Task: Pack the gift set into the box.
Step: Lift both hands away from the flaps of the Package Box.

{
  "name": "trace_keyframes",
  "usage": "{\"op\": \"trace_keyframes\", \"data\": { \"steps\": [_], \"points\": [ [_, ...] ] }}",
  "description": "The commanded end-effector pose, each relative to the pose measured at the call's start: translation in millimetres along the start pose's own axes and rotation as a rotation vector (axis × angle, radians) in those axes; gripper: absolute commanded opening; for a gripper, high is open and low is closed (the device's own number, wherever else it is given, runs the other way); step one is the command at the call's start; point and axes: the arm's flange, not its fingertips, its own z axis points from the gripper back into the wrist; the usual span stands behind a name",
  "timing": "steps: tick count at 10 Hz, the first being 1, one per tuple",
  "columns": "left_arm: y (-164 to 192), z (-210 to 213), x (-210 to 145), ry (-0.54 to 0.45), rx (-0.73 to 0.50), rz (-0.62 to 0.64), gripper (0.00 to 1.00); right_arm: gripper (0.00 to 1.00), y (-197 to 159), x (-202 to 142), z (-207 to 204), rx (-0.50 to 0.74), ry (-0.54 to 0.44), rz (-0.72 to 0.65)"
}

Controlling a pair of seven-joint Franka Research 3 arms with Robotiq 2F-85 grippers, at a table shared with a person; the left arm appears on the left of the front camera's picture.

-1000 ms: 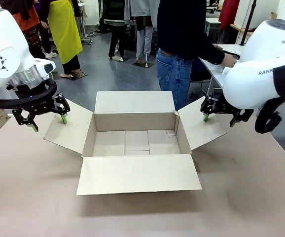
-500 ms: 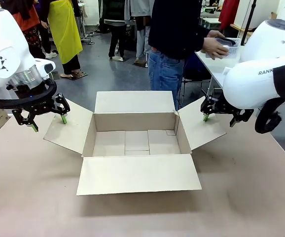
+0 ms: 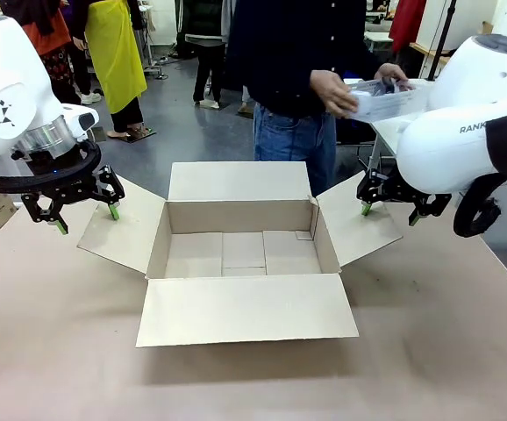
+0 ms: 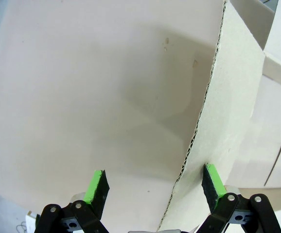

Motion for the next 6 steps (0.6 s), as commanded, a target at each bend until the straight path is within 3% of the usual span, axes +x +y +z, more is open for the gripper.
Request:
{"op": "trace_keyframes", "data": {
  "steps": [1, 6],
  "points": [
    [0.5, 1.4, -0.3, -0.006, 0.018, 0.012, 1.0, 1.0, 2.5, 1.5, 0.1, -0.024, -0.011, -0.017],
    [0.5, 1.4, -0.3, -0.006, 0.018, 0.012, 1.0, 1.0, 2.5, 1.5, 0.1, -0.024, -0.011, -0.017]
  ]
}}
